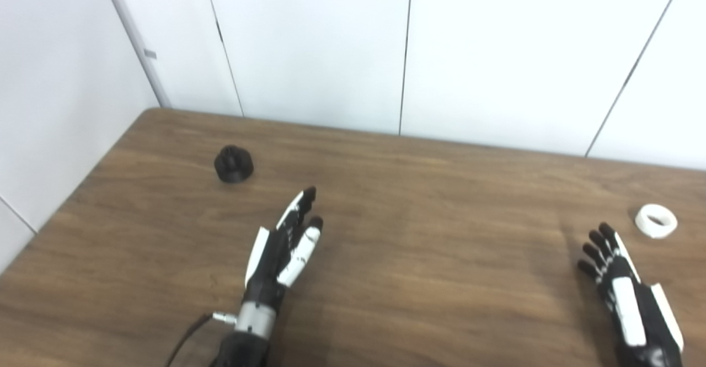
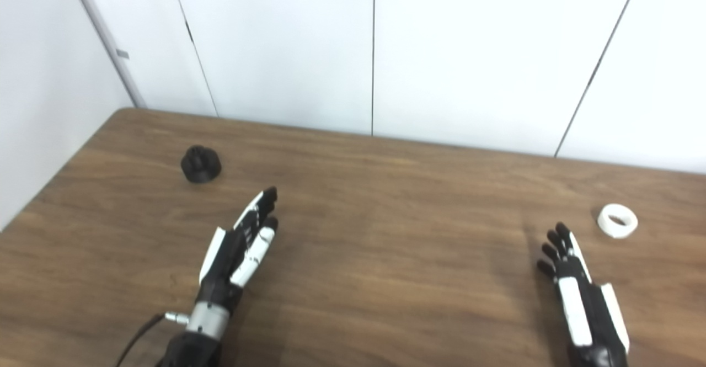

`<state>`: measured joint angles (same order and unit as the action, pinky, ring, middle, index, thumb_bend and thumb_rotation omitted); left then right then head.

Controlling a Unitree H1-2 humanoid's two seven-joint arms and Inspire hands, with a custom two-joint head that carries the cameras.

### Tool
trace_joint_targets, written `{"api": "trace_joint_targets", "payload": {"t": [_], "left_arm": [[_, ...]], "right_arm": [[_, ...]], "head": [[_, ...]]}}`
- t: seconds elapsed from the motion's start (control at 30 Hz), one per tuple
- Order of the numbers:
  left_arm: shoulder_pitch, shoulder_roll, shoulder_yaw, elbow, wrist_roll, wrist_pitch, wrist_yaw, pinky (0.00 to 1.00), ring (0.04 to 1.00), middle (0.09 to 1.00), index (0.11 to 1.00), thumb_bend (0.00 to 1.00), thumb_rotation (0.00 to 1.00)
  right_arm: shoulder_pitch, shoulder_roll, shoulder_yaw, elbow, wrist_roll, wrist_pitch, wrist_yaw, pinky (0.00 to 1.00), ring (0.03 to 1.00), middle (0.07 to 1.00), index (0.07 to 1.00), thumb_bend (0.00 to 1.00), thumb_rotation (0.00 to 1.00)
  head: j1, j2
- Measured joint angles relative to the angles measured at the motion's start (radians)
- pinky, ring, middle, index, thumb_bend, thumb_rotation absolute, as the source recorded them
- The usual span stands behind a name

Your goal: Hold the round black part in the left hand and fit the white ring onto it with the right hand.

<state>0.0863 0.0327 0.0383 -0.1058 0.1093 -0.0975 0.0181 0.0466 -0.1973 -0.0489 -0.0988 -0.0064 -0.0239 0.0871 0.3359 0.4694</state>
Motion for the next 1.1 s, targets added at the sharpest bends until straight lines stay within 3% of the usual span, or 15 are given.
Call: {"api": "trace_joint_targets", "payload": {"t": [0.3,0.4,0.43,0.6,0.77,0.93,1.03,1.1], "left_arm": [[0.000,-0.008,-0.002,0.000,0.026,-0.002,0.016,0.94,0.949,0.946,0.939,0.46,0.64],[0.004,-0.013,-0.001,-0.005,0.029,-0.002,0.022,0.93,0.956,0.955,0.947,0.51,0.54],[0.006,-0.015,-0.001,-0.008,0.029,-0.002,0.024,0.97,0.973,0.967,0.944,0.54,0.46],[0.034,-0.029,0.001,-0.046,0.107,0.002,0.067,0.89,0.909,0.913,0.901,0.63,0.30],[0.037,-0.028,0.031,-0.119,0.177,0.063,0.096,0.87,0.899,0.899,0.896,0.72,0.18],[-0.004,0.007,0.057,-0.214,0.279,0.161,0.099,0.81,0.857,0.867,0.867,0.82,0.19],[-0.052,0.045,0.081,-0.264,0.366,0.201,0.102,0.81,0.859,0.862,0.853,0.84,0.14],[-0.083,0.077,0.098,-0.277,0.407,0.214,0.102,0.83,0.877,0.868,0.848,0.86,0.17]], "right_arm": [[0.000,-0.013,0.000,0.013,-0.010,-0.033,0.005,0.94,0.944,0.960,0.986,0.58,1.00],[0.000,-0.013,-0.005,0.015,0.015,-0.033,0.013,0.95,0.943,0.961,0.985,0.59,1.00],[0.000,-0.013,-0.007,0.015,0.020,-0.032,0.014,0.94,0.944,0.960,0.982,0.59,1.00],[0.001,-0.014,-0.008,0.015,0.021,-0.043,0.014,0.92,0.943,0.955,0.978,0.58,1.00],[0.005,-0.015,-0.010,0.015,0.016,-0.051,0.014,0.92,0.940,0.953,0.977,0.60,1.00],[0.006,-0.016,-0.009,0.014,-0.011,-0.055,0.013,0.92,0.934,0.946,0.968,0.64,1.00],[0.006,-0.016,-0.009,0.014,-0.020,-0.057,0.012,0.92,0.942,0.948,0.967,0.66,1.00],[0.006,-0.016,-0.009,0.014,-0.020,-0.058,0.012,0.91,0.931,0.944,0.964,0.65,1.00]], "head": [[-0.023,-0.005],[-0.029,-0.003],[-0.029,-0.003],[-0.038,0.000],[-0.051,0.002],[-0.055,0.003],[-0.057,0.005],[-0.060,0.006]]}}
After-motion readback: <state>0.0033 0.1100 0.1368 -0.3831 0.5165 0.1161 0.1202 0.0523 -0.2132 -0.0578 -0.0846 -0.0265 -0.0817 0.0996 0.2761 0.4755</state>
